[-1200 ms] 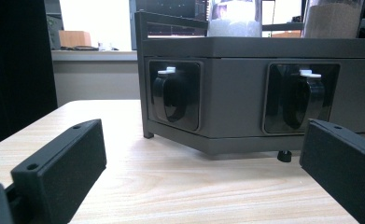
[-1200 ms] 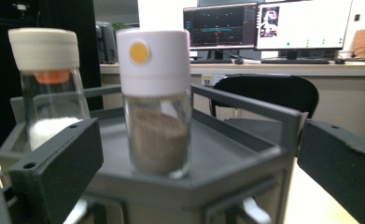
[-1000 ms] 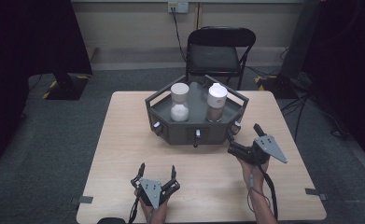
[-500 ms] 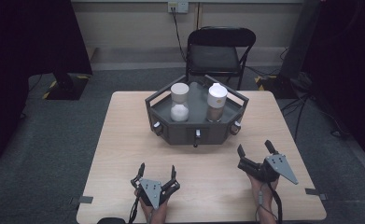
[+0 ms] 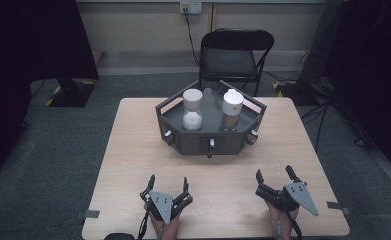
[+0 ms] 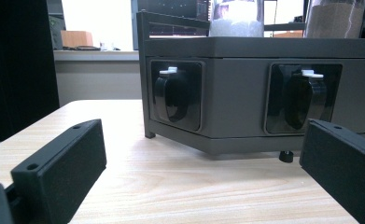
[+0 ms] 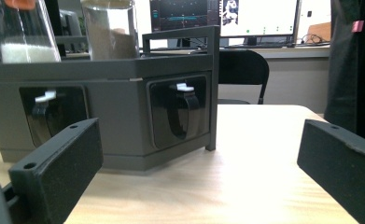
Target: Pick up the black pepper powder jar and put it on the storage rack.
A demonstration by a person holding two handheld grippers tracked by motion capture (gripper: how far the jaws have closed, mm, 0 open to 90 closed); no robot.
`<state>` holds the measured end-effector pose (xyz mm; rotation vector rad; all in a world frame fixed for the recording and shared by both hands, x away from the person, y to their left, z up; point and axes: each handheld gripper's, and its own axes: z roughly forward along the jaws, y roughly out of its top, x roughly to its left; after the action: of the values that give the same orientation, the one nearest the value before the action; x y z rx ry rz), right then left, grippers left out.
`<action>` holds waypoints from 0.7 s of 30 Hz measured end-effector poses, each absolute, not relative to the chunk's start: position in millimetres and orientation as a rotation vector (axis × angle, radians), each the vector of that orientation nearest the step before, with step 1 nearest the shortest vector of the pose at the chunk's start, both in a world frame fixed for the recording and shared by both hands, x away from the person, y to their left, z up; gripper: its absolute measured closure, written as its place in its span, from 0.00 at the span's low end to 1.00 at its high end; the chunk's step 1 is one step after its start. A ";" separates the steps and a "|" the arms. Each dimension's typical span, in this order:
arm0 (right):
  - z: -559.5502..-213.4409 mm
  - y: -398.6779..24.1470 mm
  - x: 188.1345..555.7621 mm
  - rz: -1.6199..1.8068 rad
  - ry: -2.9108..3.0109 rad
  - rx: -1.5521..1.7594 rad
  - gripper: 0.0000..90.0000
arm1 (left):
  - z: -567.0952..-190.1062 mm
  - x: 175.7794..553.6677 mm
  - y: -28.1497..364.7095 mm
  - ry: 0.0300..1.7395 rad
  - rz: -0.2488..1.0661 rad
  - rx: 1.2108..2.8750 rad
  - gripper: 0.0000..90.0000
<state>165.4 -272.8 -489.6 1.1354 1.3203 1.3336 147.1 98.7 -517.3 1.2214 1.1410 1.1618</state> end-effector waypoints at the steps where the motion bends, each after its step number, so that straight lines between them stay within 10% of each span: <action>1: -491.4 -271.3 164.3 1.320 1.324 1.127 0.00 | -517.3 147.0 98.6 1.141 1.162 1.221 0.00; 21: -515.9 -263.6 154.3 1.285 1.278 1.110 0.00 | -517.4 146.9 97.9 1.144 1.165 1.219 0.00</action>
<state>154.3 -263.6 -515.9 1.1101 1.2781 1.2852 146.9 97.9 -517.4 1.2190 1.1443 1.1651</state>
